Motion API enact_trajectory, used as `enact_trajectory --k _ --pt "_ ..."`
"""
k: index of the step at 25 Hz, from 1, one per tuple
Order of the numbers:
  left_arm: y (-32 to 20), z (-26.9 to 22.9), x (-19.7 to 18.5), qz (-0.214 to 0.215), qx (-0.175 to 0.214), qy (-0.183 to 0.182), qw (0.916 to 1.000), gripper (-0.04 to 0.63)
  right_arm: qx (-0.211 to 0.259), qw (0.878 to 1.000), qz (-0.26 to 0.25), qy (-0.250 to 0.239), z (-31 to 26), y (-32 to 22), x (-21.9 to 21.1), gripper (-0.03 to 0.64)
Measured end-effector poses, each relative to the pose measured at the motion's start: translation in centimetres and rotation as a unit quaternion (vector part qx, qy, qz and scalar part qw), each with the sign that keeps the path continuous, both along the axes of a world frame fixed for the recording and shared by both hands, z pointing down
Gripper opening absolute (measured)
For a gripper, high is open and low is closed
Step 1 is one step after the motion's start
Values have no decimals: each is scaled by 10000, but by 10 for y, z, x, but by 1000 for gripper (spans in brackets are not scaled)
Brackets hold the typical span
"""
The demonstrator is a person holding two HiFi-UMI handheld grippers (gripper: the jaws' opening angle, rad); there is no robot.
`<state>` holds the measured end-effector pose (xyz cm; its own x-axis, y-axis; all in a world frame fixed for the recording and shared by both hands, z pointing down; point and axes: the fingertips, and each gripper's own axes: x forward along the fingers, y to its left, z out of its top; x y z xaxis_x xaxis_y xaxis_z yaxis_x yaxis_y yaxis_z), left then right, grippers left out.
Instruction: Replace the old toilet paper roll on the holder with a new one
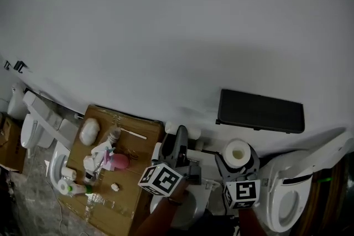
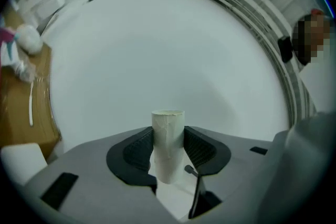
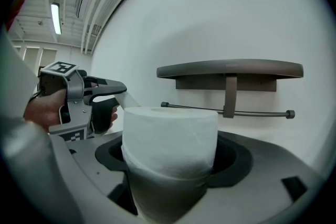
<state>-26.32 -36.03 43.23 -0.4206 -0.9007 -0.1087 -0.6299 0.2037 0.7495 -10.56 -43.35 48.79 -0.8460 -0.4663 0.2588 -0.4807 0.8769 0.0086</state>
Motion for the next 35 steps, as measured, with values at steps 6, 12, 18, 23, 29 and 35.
enact_trajectory --k 6,12,18,23,29,35 --pt "15 -13 7 -296 -1293 -1927 9723 193 -62 9999 -127 -93 -5 10 -11 417" --pt "24 -28 21 -720 -1901 -3551 9124 190 -341 9989 -202 -268 -5 16 -22 416" --pt "32 -31 24 -890 -2132 -3964 8885 190 -549 9974 -274 -388 -2 22 -32 416" --pt "45 -32 18 -1011 -2161 -3753 8957 190 -1323 9876 -285 -795 8 22 -53 416" --pt "62 -29 10 -1113 -2331 -3578 8973 190 -2950 9380 -190 -1810 12 18 -86 416" --pt "74 -26 7 -1200 -2451 -3550 8942 190 -3758 8943 16 -2430 12 4 -107 416"
